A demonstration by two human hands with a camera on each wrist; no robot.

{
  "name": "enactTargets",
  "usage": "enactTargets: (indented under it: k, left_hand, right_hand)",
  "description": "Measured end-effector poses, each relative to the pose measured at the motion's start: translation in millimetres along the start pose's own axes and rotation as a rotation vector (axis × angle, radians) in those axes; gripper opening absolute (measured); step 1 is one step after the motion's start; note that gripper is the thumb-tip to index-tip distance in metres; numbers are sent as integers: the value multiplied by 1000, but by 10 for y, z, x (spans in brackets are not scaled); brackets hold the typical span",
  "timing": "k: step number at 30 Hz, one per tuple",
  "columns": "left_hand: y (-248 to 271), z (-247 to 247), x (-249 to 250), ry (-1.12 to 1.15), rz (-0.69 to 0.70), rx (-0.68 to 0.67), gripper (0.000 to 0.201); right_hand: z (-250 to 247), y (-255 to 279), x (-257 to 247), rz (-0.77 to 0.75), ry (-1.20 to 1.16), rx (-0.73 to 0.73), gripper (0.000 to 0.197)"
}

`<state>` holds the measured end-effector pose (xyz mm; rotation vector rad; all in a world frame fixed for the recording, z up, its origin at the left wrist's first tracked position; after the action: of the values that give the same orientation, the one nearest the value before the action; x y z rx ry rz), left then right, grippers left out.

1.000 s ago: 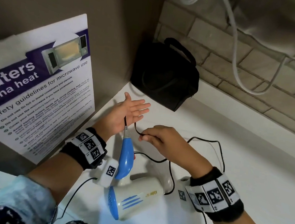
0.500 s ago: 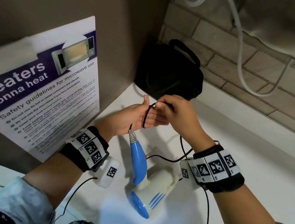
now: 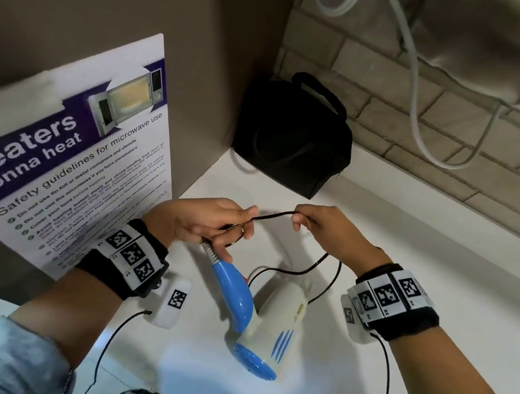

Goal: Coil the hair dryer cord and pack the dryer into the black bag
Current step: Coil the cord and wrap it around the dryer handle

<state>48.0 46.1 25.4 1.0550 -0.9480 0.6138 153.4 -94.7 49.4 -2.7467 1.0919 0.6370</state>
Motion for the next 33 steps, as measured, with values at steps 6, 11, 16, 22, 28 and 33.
enactTargets:
  k: [6,11,16,22,28,33]
  left_hand:
    - [219,-121,157,-52,48,62,45]
    - [165,-169,201,92,86,84,40]
    - [93,-215,247,224,147,177,37]
    - [62,-180,241,255,147,203,36]
    - [21,-169,211,239,131,211,35]
    - [-25,-107,234,257,140,170,34]
  right_hand:
    - [409,144,141,39,11,-350,24]
    - [653,370,94,115,-90,-599,41]
    - [776,538,-16,118,-208,-838,55]
    - [788,599,55,73,-103,-795,35]
    - [784,609,176,82,-282,-830,26]
    - [763,633,91,73,-287,-916,19]
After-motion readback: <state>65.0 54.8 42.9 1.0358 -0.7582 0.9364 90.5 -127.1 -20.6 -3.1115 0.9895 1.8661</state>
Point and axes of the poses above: each hand's wrist, its own y-axis away from the middle knuckle, its own z-axis out of the palm, x = y × z, the point moved 7 cm from there along -y, towards the middle knuckle, and after that the axes turned 2 degrees about x, right-handed, at the moved point
